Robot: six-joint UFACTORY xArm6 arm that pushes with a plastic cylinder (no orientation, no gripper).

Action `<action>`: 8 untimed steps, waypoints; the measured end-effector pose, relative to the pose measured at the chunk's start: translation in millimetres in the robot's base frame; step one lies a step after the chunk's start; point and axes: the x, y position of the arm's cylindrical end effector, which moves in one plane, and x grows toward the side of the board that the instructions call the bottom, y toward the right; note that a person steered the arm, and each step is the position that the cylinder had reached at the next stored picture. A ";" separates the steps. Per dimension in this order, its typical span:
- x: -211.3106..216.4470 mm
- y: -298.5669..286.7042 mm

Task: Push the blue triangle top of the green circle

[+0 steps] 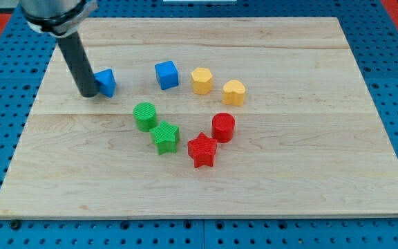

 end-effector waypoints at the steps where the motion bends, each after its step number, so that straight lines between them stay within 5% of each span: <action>1: -25.5 -49.7; 5: 19.1 14.5; 8: -15.5 28.4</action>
